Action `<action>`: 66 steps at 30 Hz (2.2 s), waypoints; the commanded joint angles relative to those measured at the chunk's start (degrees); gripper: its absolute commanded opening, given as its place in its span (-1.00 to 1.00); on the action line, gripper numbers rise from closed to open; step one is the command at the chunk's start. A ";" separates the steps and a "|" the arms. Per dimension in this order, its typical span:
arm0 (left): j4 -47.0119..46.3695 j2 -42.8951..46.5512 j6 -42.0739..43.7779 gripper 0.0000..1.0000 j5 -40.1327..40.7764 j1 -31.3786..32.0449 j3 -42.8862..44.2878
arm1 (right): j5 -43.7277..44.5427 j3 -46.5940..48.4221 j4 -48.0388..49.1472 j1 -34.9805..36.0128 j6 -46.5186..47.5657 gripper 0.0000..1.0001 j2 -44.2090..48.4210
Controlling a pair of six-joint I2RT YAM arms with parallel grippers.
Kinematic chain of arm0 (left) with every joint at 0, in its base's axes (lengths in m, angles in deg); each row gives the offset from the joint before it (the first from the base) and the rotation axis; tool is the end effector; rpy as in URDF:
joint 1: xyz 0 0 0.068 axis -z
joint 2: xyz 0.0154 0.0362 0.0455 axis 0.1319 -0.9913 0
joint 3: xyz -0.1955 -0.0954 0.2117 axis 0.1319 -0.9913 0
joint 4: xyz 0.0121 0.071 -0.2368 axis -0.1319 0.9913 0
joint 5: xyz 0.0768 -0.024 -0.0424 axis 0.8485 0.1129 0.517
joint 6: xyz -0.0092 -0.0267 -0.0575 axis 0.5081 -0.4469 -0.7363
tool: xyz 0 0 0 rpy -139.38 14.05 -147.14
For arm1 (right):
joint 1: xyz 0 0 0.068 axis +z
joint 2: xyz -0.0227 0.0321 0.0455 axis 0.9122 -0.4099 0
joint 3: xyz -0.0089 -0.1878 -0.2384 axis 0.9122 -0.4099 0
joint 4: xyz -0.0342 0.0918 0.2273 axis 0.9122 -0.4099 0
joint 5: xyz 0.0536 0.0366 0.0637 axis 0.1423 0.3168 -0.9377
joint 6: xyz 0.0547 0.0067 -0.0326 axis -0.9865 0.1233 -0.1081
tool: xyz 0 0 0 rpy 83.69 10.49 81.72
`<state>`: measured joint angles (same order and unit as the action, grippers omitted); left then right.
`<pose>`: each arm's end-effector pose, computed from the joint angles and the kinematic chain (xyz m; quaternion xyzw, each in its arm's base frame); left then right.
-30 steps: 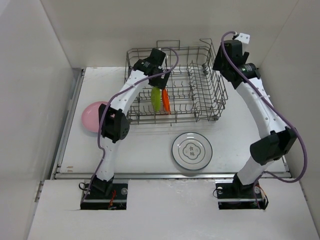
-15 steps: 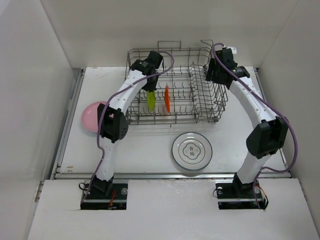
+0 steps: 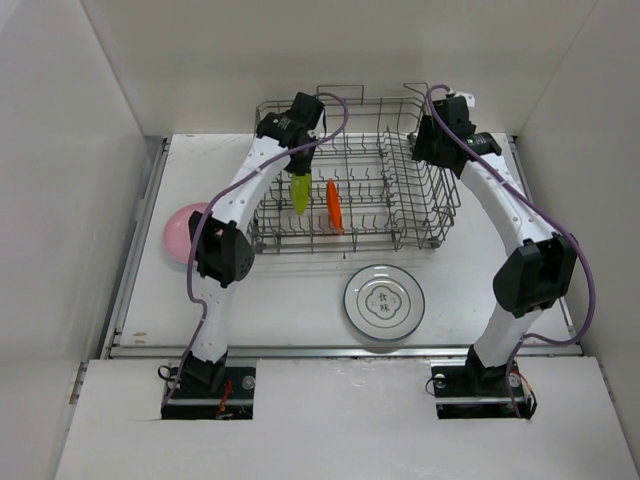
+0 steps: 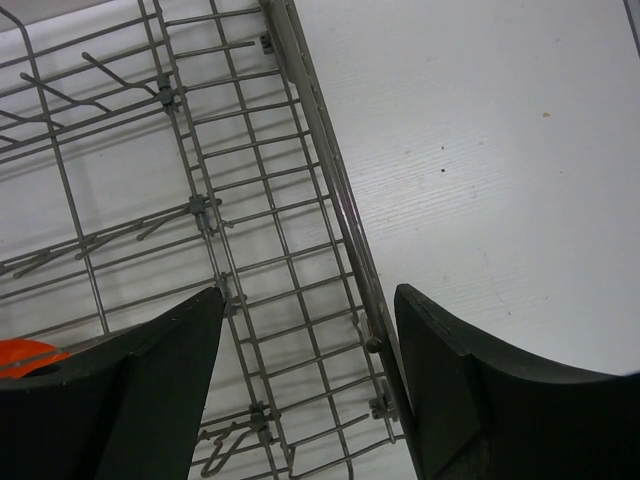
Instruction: Unload the plates from the dish rack
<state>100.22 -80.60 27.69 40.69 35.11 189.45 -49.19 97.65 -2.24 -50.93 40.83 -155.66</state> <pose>0.4393 -0.2193 0.3540 0.1852 0.9188 -0.0041 0.3485 0.3942 0.0848 0.3872 0.1169 0.8845 -0.0486 0.4490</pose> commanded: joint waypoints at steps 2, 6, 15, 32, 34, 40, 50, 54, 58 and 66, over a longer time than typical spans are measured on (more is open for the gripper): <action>-4.51 12.50 1.80 -1.00 2.01 1.30 4.92 | -1.49 0.66 2.54 -0.20 0.15 0.50 3.23; -0.91 17.33 1.02 -1.00 1.94 1.30 4.14 | -5.52 1.18 2.54 -0.20 1.20 0.50 6.11; 6.02 31.22 8.81 -1.00 -30.78 -4.41 -11.30 | -6.94 0.05 3.16 4.98 4.55 0.50 11.58; -5.45 37.46 26.06 -1.00 -35.62 2.61 -62.30 | -17.31 -5.85 7.91 20.28 0.95 0.24 9.39; -8.46 35.89 26.06 -1.00 -32.18 2.62 -64.41 | -20.11 -4.45 7.91 20.90 0.41 0.12 6.24; -14.16 33.16 27.65 -0.58 -30.24 2.62 -71.35 | -23.90 -1.10 8.51 20.90 -0.11 0.18 0.25; -16.64 28.07 25.63 -0.20 -25.58 2.62 -70.31 | -25.23 4.44 7.91 21.43 -0.11 0.20 -8.55; -16.03 28.06 24.31 -0.20 -25.06 2.62 -68.56 | -22.33 4.96 8.43 21.43 -0.11 0.20 -10.74; -11.99 28.06 24.31 -0.20 -25.05 2.62 -65.57 | -18.47 7.25 7.20 21.43 -0.72 0.12 -13.38; -5.39 31.39 24.31 -0.17 -25.05 2.62 -60.91 | -17.32 9.28 6.68 21.43 -0.73 -1.00 -13.83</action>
<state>90.08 -50.61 54.88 12.73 38.48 125.74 -68.62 103.58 2.66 -30.01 38.71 -170.37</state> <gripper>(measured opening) 0.414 0.054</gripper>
